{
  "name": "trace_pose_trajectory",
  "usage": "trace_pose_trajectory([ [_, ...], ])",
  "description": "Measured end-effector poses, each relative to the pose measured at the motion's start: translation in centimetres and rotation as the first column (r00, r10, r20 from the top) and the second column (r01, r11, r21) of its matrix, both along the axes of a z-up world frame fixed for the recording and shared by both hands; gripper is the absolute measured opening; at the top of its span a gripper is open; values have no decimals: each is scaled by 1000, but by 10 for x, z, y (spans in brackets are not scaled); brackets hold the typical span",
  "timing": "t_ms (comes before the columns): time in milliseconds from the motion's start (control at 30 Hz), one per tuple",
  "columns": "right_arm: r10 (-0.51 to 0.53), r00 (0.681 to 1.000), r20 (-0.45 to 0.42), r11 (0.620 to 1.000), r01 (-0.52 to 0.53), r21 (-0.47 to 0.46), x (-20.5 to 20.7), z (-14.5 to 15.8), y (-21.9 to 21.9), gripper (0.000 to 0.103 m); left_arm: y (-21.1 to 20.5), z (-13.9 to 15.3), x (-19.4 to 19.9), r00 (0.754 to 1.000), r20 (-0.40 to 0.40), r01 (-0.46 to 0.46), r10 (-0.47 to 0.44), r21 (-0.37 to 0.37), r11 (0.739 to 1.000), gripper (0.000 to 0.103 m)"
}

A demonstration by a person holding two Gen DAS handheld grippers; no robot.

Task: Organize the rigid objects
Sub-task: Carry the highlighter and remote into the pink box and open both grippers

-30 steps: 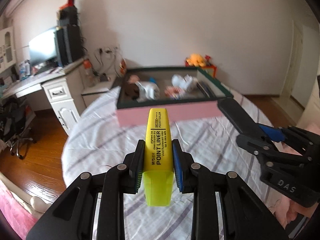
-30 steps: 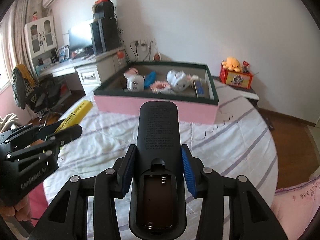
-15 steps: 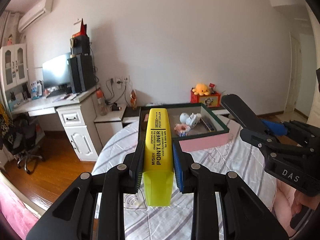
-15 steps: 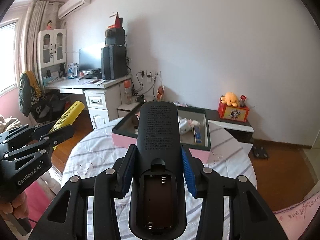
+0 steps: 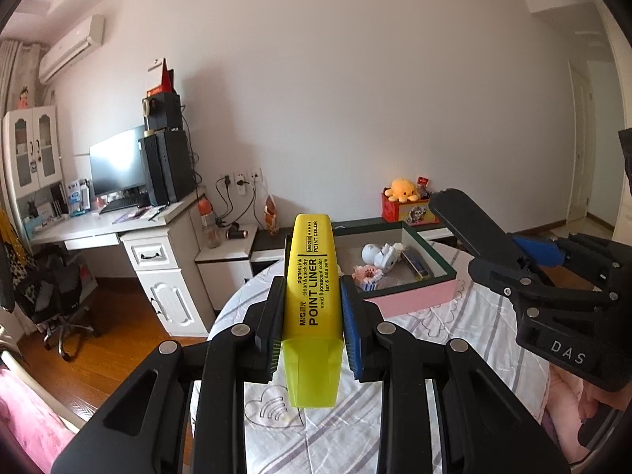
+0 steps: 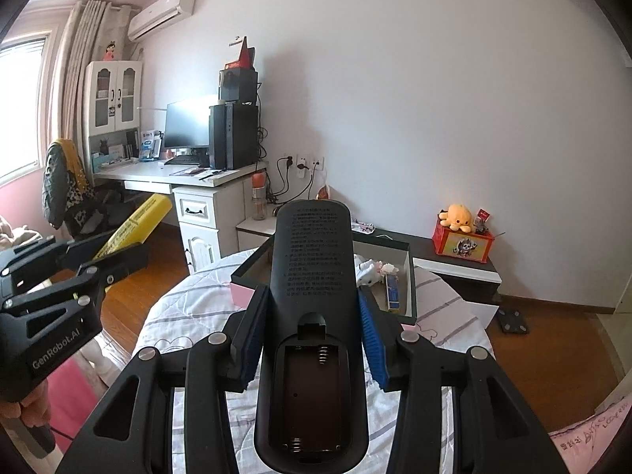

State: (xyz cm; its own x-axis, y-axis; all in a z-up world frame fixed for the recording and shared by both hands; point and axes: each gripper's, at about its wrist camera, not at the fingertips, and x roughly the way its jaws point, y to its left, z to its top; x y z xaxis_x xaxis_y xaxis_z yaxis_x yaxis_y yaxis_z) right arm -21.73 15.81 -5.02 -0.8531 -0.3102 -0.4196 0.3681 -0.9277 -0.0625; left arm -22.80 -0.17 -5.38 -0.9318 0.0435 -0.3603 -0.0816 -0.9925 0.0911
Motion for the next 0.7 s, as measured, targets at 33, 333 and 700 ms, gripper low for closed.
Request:
trace_pose_trajectory([
  [33, -1, 1000, -2, 1000, 1, 3, -1, 1, 2, 45, 0, 2, -1, 1000, -6, -3, 3, -2, 1000, 26],
  [333, 4, 1000, -10, 1000, -4, 9, -22, 7, 6, 45, 1, 12, -21, 1000, -24, -21, 20, -31, 999, 26],
  [700, 3, 1000, 6, 1000, -3, 27, -69, 3, 5, 45, 6, 4, -83, 1000, 23, 7, -6, -40, 999, 26],
])
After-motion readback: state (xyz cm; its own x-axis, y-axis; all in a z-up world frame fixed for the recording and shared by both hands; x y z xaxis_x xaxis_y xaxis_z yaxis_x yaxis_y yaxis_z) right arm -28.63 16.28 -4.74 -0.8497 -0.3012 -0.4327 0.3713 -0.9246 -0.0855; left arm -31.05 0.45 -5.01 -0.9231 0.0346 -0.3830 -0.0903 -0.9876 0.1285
